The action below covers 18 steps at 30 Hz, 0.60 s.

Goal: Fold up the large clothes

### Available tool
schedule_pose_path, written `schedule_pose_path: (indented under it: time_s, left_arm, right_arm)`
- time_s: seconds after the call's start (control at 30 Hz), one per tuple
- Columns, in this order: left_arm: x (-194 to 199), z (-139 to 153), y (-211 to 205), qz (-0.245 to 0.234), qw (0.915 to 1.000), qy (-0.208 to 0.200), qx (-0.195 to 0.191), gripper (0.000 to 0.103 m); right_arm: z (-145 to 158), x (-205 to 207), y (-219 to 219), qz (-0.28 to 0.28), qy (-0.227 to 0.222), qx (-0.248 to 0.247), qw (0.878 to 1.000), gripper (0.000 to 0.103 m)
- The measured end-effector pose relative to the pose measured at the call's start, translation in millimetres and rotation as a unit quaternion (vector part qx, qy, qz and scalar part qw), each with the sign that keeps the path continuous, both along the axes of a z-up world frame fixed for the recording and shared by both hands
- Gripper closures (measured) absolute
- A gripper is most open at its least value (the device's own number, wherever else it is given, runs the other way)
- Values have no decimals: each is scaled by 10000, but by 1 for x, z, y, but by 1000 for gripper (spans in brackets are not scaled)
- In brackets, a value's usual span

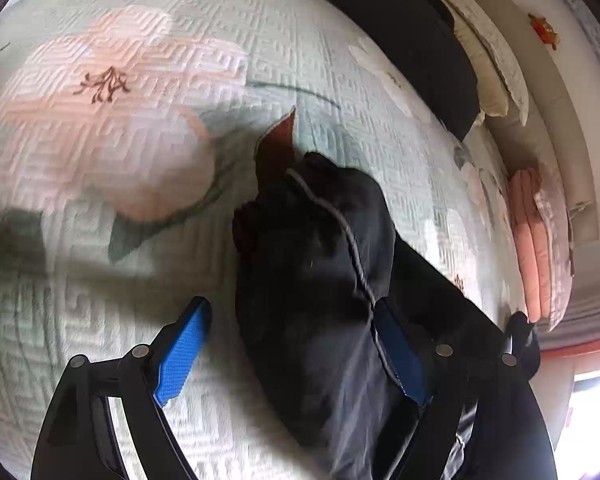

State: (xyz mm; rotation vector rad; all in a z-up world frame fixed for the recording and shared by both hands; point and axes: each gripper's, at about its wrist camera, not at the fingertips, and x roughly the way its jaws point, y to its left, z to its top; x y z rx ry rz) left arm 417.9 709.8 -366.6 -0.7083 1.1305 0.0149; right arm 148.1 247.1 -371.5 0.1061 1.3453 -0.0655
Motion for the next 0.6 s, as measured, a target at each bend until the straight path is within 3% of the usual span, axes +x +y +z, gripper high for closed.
schedule_pose_path:
  time_s: [0.07,0.17,0.3,0.47,0.6]
  left_arm:
    - [4,-3,0,-37,9999,-28,-126,64]
    - [5,-8,1,-58,9995,-85,-296,82]
    - [-8,16,-16,-209,9985,-359,357,87]
    - [-40,70,-65,-731,9862,-889,1192,87]
    - [-64,112,-112,-1218,9755,-1324,1270,87]
  right_arm:
    - [-3,3,4,5,30,-19,10000,35]
    - [-5,4,6,20,100,-92,9999,35]
    - [-2,3,10,61,8,-141,9999,35]
    - [8,-6,7,43,-80,-62,9999,35]
    - [19,-15,-9,-80,-169,89,9998,35]
